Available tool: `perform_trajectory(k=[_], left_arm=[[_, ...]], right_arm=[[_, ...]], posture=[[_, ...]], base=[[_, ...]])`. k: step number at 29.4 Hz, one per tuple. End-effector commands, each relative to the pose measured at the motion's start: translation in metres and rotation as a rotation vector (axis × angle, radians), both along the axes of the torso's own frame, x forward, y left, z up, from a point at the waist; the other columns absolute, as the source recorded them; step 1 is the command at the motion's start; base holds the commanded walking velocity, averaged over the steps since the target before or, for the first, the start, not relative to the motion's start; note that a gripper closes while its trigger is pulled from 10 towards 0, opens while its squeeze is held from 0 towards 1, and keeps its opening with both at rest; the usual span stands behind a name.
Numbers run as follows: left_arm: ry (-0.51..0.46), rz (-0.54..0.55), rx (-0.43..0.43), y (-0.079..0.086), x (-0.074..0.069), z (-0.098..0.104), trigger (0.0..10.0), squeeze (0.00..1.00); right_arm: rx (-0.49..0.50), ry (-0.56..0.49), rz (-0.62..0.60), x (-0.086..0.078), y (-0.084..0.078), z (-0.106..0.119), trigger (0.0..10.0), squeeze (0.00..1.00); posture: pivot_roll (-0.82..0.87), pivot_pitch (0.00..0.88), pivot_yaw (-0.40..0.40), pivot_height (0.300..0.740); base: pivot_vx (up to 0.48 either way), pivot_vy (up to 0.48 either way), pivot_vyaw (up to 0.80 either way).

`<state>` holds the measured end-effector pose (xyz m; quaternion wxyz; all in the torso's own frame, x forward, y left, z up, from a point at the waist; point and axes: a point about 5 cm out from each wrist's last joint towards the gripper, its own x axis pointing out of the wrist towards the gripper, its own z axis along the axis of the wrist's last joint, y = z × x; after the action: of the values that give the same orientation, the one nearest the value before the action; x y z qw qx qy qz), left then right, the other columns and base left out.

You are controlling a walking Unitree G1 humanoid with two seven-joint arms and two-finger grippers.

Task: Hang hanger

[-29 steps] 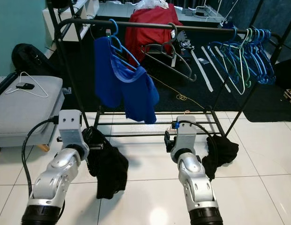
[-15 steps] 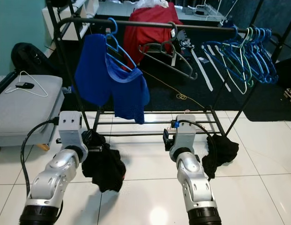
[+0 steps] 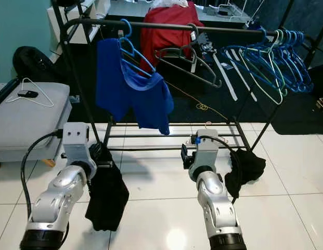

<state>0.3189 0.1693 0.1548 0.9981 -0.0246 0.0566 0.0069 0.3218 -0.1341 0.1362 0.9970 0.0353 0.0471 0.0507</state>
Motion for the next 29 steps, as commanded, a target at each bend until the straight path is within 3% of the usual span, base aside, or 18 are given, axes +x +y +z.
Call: perform_trajectory(k=[1,11,15,22,26,29], left_arm=[[-0.012,-0.006,-0.009,-0.003,0.001,0.002,10.0,0.00],[0.026,0.056,0.002,0.002,-0.004,-0.005,10.0,0.00],[0.032,0.024,-0.003,-0.001,-0.002,-0.002,10.0,0.00],[0.052,-0.017,0.010,-0.009,-0.004,-0.003,10.0,0.00],[0.053,-0.036,-0.058,-0.014,-0.004,-0.003,10.0,0.00],[0.055,-0.026,-0.050,-0.013,-0.004,-0.004,10.0,0.00]], right_arm=[[-0.003,0.015,-0.007,0.000,-0.001,-0.004,10.0,0.00],[-0.027,0.094,-0.064,-0.001,-0.008,-0.012,10.0,0.00],[0.075,0.094,-0.034,0.002,-0.007,-0.007,10.0,0.00],[0.092,0.111,0.012,-0.001,-0.003,-0.006,10.0,0.00],[0.072,0.124,0.033,-0.001,0.000,-0.008,10.0,0.00],[0.080,0.130,0.011,-0.002,-0.001,-0.009,10.0,0.00]], posture=[[0.06,0.185,-0.064,0.740],[0.05,0.161,-0.086,0.740],[0.05,0.171,-0.089,0.740],[0.05,0.149,-0.091,0.740],[0.05,0.153,-0.092,0.740],[0.05,0.150,-0.092,0.740]], base=[[0.000,0.000,0.00],[0.000,0.000,0.00],[0.000,0.000,0.00],[0.000,0.000,0.00],[0.000,0.000,0.00],[0.000,0.000,0.00]])
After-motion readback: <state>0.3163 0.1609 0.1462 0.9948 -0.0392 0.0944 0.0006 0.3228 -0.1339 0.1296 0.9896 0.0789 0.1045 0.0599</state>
